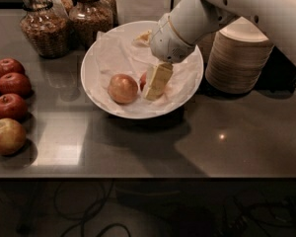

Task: Pick apple from white bowl

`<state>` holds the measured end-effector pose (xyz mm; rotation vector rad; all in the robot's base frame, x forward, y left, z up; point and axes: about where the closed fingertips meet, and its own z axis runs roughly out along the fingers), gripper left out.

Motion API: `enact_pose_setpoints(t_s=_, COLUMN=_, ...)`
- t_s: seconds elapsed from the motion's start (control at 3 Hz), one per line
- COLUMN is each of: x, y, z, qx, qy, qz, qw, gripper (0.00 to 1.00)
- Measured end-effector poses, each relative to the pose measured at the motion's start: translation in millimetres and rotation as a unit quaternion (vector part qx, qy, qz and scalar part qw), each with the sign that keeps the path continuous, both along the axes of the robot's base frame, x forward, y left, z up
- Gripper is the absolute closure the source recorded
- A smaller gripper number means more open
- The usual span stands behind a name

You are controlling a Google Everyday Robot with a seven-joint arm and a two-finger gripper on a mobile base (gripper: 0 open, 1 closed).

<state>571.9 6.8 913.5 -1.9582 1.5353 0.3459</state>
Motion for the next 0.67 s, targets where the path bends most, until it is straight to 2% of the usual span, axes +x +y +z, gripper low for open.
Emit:
enact_pose_setpoints(t_s=0.33, x=3.2, y=5.6, z=-7.6, qx=0.001, qy=0.006, qz=0.002, qw=1.0, gripper=0.16)
enact_pose_setpoints(t_s=0.67, x=6.1, y=11.7, z=-15.8, qx=0.001, qy=0.013, qz=0.007, qw=0.9999, gripper=0.14)
